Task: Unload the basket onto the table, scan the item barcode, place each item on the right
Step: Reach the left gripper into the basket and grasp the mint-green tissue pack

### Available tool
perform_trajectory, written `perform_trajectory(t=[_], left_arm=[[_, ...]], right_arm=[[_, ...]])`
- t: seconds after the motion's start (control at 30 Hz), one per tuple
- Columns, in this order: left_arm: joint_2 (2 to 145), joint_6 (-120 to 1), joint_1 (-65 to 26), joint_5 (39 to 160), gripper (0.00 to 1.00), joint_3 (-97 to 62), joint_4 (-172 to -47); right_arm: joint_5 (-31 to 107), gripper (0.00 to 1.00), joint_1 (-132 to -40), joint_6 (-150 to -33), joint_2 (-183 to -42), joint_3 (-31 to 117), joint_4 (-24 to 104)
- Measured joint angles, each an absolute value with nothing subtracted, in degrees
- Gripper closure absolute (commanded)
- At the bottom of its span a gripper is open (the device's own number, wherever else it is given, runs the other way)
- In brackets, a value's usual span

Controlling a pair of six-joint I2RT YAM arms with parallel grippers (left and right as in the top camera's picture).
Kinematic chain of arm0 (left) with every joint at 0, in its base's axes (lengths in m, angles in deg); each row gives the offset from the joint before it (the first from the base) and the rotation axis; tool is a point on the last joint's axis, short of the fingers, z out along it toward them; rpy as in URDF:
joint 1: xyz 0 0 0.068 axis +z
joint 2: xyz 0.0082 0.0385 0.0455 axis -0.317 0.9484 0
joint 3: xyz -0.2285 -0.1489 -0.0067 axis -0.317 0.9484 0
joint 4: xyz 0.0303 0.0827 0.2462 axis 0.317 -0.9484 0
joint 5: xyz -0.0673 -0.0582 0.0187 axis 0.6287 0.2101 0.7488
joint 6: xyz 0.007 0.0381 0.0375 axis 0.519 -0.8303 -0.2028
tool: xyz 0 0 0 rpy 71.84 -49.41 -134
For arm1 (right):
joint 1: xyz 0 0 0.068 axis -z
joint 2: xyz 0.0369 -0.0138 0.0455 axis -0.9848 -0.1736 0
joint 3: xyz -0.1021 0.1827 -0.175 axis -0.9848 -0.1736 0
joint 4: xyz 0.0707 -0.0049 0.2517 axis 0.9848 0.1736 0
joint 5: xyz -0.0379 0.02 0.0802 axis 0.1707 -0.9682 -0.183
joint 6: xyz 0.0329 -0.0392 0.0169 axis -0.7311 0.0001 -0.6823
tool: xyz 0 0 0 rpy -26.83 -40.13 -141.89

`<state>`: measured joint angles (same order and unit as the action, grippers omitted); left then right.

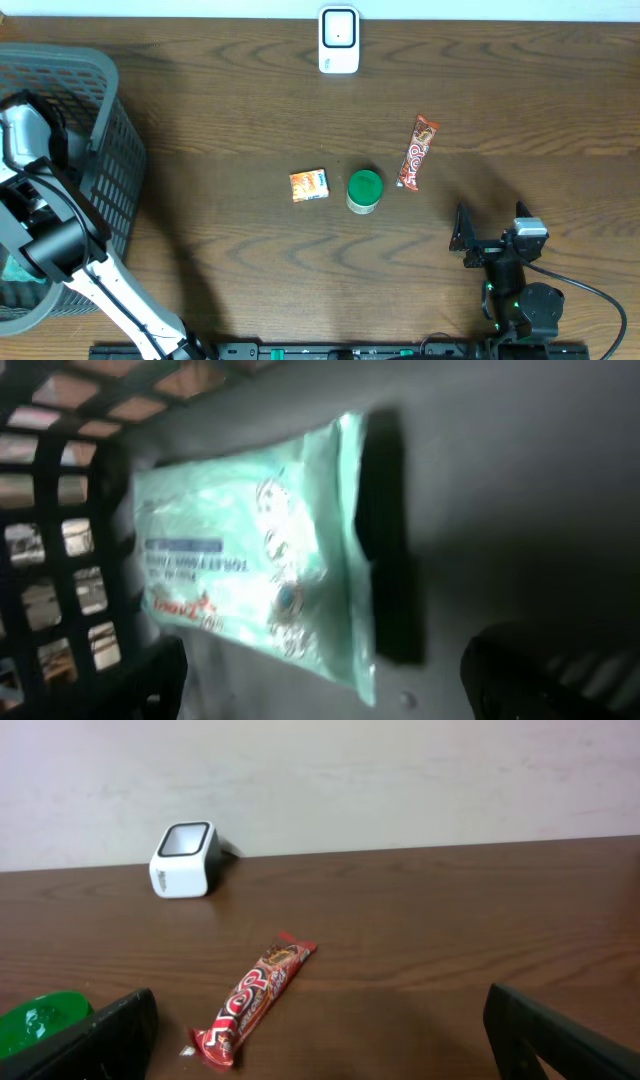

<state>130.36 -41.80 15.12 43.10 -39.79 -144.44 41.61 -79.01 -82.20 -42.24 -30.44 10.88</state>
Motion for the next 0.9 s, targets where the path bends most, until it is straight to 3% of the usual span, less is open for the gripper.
perform_trajectory(t=[0.73, 0.77, 0.87, 0.9], left_arm=[[127.89, -44.71, 17.31, 31.54, 0.12, -29.50, -143.79], [127.83, -44.71, 17.90, 31.37, 0.16, -29.28, -143.83], [127.76, -44.49, 19.32, 31.50, 0.53, -28.73, -143.72], [127.81, -44.89, 19.89, 32.98, 0.58, -28.36, -143.18]], right_arm=[[41.61, 0.01, -79.01, -82.20, -42.24, -30.44, 10.88], [41.63, 0.01, -79.01, -82.20, -42.24, -30.44, 10.88], [41.61, 0.01, -79.01, -82.20, -42.24, -30.44, 10.88], [41.61, 0.01, -79.01, -82.20, -42.24, -30.44, 10.88]])
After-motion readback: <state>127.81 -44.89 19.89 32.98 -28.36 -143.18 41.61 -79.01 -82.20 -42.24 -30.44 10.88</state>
